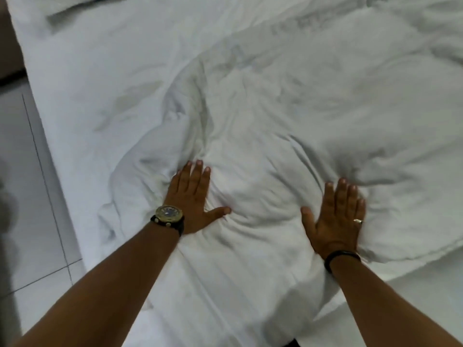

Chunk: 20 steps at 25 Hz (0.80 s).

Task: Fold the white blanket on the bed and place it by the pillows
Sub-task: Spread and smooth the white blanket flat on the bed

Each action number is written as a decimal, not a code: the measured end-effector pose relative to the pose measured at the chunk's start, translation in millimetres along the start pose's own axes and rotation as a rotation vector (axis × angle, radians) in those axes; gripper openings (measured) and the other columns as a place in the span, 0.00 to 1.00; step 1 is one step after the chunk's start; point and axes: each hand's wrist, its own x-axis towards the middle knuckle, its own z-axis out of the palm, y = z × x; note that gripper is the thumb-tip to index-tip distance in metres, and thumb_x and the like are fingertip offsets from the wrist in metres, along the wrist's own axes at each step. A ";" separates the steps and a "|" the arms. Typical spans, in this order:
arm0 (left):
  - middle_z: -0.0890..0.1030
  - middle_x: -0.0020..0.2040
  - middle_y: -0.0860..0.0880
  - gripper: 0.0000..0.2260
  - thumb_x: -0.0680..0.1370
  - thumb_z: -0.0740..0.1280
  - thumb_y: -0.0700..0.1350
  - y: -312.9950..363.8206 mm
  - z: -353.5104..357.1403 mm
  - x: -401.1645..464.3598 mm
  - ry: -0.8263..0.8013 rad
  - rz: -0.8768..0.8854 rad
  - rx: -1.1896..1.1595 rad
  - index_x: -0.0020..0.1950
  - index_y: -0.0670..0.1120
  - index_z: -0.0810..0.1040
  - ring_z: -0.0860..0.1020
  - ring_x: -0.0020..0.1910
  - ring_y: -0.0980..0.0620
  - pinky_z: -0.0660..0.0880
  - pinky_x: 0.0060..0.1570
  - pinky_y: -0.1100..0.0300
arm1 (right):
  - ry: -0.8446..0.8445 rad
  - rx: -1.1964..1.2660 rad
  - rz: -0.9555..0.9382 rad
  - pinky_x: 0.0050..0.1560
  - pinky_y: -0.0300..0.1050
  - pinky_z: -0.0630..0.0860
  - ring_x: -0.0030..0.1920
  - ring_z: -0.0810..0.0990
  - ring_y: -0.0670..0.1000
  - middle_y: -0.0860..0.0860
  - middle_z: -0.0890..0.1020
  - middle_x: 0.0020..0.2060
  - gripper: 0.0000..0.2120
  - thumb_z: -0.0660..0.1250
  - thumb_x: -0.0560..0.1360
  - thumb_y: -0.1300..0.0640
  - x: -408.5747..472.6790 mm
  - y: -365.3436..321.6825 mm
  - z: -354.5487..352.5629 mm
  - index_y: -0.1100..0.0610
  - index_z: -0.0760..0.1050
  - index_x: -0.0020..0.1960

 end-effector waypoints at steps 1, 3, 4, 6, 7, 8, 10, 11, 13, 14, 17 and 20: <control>0.39 0.80 0.45 0.52 0.67 0.41 0.80 -2.3 6.0 3.9 -0.027 0.004 0.000 0.80 0.45 0.40 0.40 0.79 0.44 0.31 0.73 0.51 | 0.016 0.010 0.013 0.76 0.63 0.47 0.78 0.50 0.64 0.61 0.54 0.78 0.39 0.51 0.75 0.35 -2.0 1.8 7.8 0.59 0.54 0.78; 0.35 0.79 0.45 0.52 0.67 0.39 0.80 -6.4 14.2 9.2 -0.066 -0.011 0.008 0.78 0.46 0.33 0.36 0.78 0.45 0.29 0.71 0.51 | 0.046 0.027 -0.012 0.76 0.62 0.44 0.78 0.49 0.64 0.62 0.54 0.78 0.40 0.50 0.75 0.35 -0.5 4.2 15.5 0.59 0.54 0.78; 0.34 0.79 0.45 0.51 0.66 0.38 0.80 -7.1 15.2 11.7 -0.087 -0.010 0.005 0.77 0.46 0.31 0.36 0.78 0.44 0.30 0.72 0.50 | 0.034 0.042 -0.013 0.76 0.61 0.43 0.78 0.49 0.64 0.62 0.54 0.78 0.40 0.50 0.75 0.35 1.8 4.7 15.2 0.59 0.54 0.78; 0.32 0.79 0.45 0.51 0.65 0.36 0.80 -5.9 13.1 15.2 -0.140 -0.012 -0.013 0.75 0.48 0.27 0.36 0.78 0.41 0.35 0.74 0.45 | 0.032 0.058 -0.011 0.76 0.60 0.42 0.78 0.48 0.64 0.62 0.53 0.78 0.40 0.51 0.75 0.35 2.1 4.6 10.2 0.59 0.53 0.79; 0.31 0.78 0.45 0.51 0.64 0.35 0.81 -6.1 12.8 15.0 -0.151 -0.027 -0.018 0.74 0.49 0.25 0.35 0.78 0.41 0.35 0.74 0.45 | 0.034 0.062 -0.011 0.77 0.60 0.42 0.78 0.48 0.63 0.61 0.53 0.78 0.40 0.52 0.75 0.35 0.4 4.6 9.8 0.58 0.52 0.79; 0.29 0.77 0.46 0.51 0.63 0.34 0.81 -6.2 11.6 17.0 -0.153 -0.028 -0.020 0.73 0.49 0.24 0.35 0.78 0.41 0.34 0.74 0.45 | 0.051 0.064 -0.011 0.77 0.60 0.42 0.78 0.48 0.63 0.61 0.53 0.78 0.40 0.52 0.75 0.35 0.4 3.7 9.1 0.58 0.52 0.79; 0.27 0.76 0.47 0.50 0.62 0.34 0.81 -7.8 9.8 17.8 -0.142 -0.004 -0.044 0.71 0.50 0.22 0.34 0.78 0.42 0.29 0.71 0.49 | 0.079 0.060 0.004 0.77 0.59 0.43 0.78 0.49 0.63 0.61 0.54 0.78 0.40 0.52 0.75 0.35 2.4 3.1 10.7 0.57 0.53 0.79; 0.25 0.75 0.48 0.50 0.62 0.34 0.81 -8.6 10.9 18.1 -0.139 0.015 -0.049 0.71 0.50 0.21 0.33 0.77 0.43 0.25 0.69 0.51 | 0.096 0.054 0.004 0.77 0.59 0.44 0.78 0.50 0.62 0.61 0.55 0.78 0.39 0.52 0.76 0.35 1.9 2.4 12.1 0.57 0.53 0.79; 0.24 0.73 0.48 0.49 0.63 0.34 0.81 -10.9 15.5 17.5 -0.135 0.033 -0.056 0.70 0.50 0.21 0.32 0.77 0.45 0.21 0.66 0.53 | 0.123 0.036 -0.003 0.77 0.60 0.45 0.78 0.51 0.62 0.61 0.55 0.78 0.38 0.52 0.77 0.35 -3.6 2.8 14.5 0.57 0.54 0.79; 0.24 0.73 0.48 0.50 0.63 0.34 0.80 -12.2 16.2 18.8 -0.119 0.042 -0.063 0.71 0.49 0.21 0.31 0.77 0.45 0.21 0.66 0.54 | 0.136 0.014 -0.007 0.77 0.60 0.46 0.78 0.52 0.62 0.60 0.56 0.78 0.38 0.52 0.77 0.35 -4.8 3.0 13.4 0.57 0.54 0.79; 0.24 0.73 0.49 0.49 0.63 0.34 0.80 -13.2 16.7 19.6 -0.082 0.070 -0.105 0.70 0.50 0.20 0.32 0.77 0.45 0.25 0.69 0.51 | 0.147 -0.015 0.203 0.75 0.61 0.53 0.77 0.57 0.62 0.60 0.60 0.77 0.33 0.52 0.79 0.38 -9.7 -23.4 -2.8 0.56 0.59 0.77; 0.27 0.76 0.45 0.51 0.63 0.37 0.81 -17.2 7.9 17.4 -0.209 0.116 -0.093 0.71 0.49 0.22 0.33 0.77 0.41 0.32 0.73 0.45 | 0.051 0.255 0.640 0.74 0.64 0.53 0.77 0.56 0.62 0.60 0.58 0.77 0.37 0.48 0.76 0.33 -65.8 -112.1 -19.4 0.57 0.61 0.76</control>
